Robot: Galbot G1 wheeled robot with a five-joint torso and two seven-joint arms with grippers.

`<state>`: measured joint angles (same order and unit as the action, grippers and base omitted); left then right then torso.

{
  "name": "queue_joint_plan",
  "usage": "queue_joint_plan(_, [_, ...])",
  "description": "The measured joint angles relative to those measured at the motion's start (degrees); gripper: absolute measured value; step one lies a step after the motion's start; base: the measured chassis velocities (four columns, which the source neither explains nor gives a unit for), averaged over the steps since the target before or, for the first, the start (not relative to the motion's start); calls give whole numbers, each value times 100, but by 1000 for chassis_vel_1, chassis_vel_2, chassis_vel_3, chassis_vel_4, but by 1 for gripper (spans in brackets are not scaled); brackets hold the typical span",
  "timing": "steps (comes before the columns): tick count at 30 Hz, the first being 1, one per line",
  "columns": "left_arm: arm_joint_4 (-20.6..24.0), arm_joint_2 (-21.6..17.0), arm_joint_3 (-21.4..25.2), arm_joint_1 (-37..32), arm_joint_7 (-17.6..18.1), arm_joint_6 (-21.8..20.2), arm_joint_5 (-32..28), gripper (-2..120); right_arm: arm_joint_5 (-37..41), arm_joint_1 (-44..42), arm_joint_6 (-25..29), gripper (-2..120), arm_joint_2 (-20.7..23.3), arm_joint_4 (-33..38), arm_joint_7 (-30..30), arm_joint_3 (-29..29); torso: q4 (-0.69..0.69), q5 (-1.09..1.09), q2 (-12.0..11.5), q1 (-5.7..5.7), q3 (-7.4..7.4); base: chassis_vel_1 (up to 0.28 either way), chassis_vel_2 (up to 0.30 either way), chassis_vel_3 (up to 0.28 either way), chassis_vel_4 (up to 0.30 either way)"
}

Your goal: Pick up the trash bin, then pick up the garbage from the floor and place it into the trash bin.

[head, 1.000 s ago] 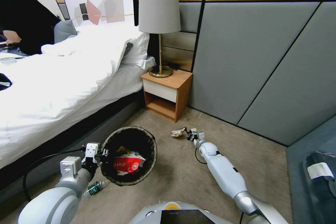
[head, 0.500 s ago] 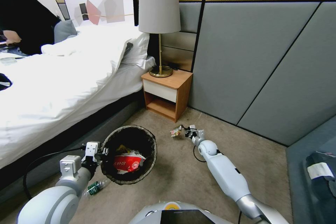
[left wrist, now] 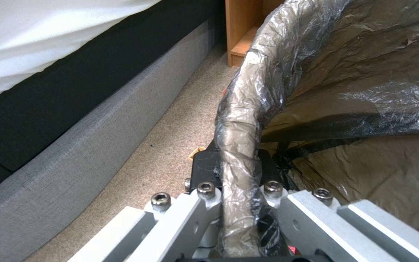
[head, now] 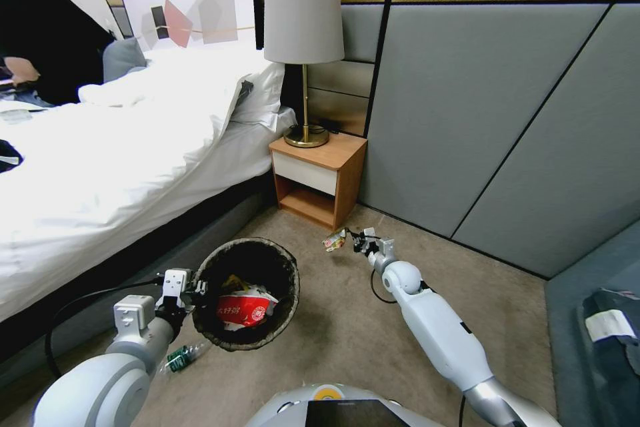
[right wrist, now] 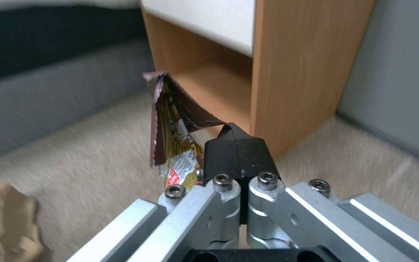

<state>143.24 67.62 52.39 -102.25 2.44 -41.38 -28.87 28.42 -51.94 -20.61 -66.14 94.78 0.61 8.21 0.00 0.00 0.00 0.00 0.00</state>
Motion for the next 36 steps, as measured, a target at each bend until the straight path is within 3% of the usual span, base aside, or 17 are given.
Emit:
queue_joint_plan(2, [0,-7,1,14,1,-2,-5,1,150,-4,-128,0,259,537,56,11,-1,0,0,0,0,0,0,0,0])
queue_joint_plan(10, [0,-21,-11,54,3,-34,-27,1,470,45,-321,0,655,1304,157,44,-1,1,0,0,0,0,0,0,0])
queue_joint_plan(24, [0,-20,-19,55,6,-56,-27,1,934,229,-502,0,868,2067,310,43,0,0,0,0,0,0,0,0,0])
queue_joint_plan(36, [0,-17,-46,63,6,-69,7,1,1992,852,-848,0,1088,3197,605,43,0,0,0,0,0,0,0,0,0])
